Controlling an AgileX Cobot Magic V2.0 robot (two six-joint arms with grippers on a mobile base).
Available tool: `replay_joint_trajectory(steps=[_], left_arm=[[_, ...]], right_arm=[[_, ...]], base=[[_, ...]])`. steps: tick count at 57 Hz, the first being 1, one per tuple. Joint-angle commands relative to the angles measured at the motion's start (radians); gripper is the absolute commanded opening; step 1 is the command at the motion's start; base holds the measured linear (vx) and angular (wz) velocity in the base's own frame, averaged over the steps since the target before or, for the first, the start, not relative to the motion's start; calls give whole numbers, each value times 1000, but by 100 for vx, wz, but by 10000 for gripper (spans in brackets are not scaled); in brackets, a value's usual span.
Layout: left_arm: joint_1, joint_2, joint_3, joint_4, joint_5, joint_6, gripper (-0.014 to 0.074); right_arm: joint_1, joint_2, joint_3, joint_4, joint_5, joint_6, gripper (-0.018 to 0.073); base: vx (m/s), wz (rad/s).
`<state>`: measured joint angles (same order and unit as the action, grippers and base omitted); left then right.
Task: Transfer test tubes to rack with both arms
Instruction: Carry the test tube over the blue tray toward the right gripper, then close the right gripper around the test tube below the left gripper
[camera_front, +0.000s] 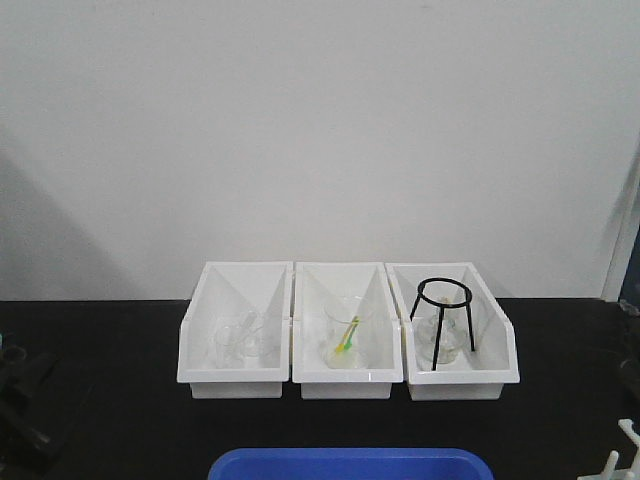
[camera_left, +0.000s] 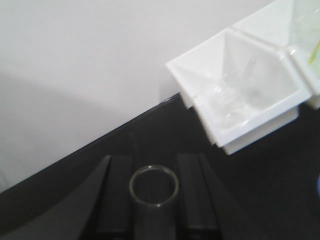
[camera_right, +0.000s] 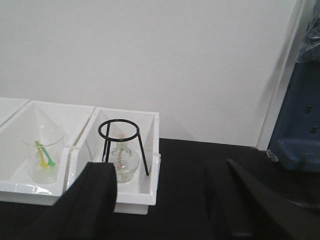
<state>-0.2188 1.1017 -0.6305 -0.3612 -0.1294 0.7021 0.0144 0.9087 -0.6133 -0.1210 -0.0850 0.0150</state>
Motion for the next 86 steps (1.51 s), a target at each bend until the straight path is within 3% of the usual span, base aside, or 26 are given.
replay_joint_trajectory(steps=[1, 7, 14, 27, 41, 53, 65, 74, 86], left_arm=[[-2, -23, -103, 2, 28, -58, -22], [-29, -24, -146, 2, 60, -86, -22], [-101, -24, -152, -1, 65, -98, -22], [-241, -24, -152, 0, 2, -244, -22], [-330, -24, -162, 1, -11, -426, -22], [-398, -24, -161, 3, -9, -446, -22], [-420, -24, -161, 12, 17, -442, -22], [-459, -23, -161, 16, 44, -442, -22], [-517, -23, -161, 31, 88, -442, -22]], right_arm=[[52, -4, -32, -9, -73, -2, 433], [153, 16, -32, -10, -73, -6, 433], [267, 60, -32, -12, -70, -6, 433], [452, 197, -32, -11, -119, -5, 433], [647, 336, -32, -8, -318, -1, 433], [780, 435, -32, -8, -515, -1, 474], [811, 485, -32, 2, -606, 27, 552], [811, 519, -32, -8, -695, 108, 552], [811, 543, -32, -9, -770, 111, 552]], base=[[0, 0], [0, 0], [0, 0], [0, 0], [0, 0], [0, 0], [0, 0], [0, 0], [0, 0]])
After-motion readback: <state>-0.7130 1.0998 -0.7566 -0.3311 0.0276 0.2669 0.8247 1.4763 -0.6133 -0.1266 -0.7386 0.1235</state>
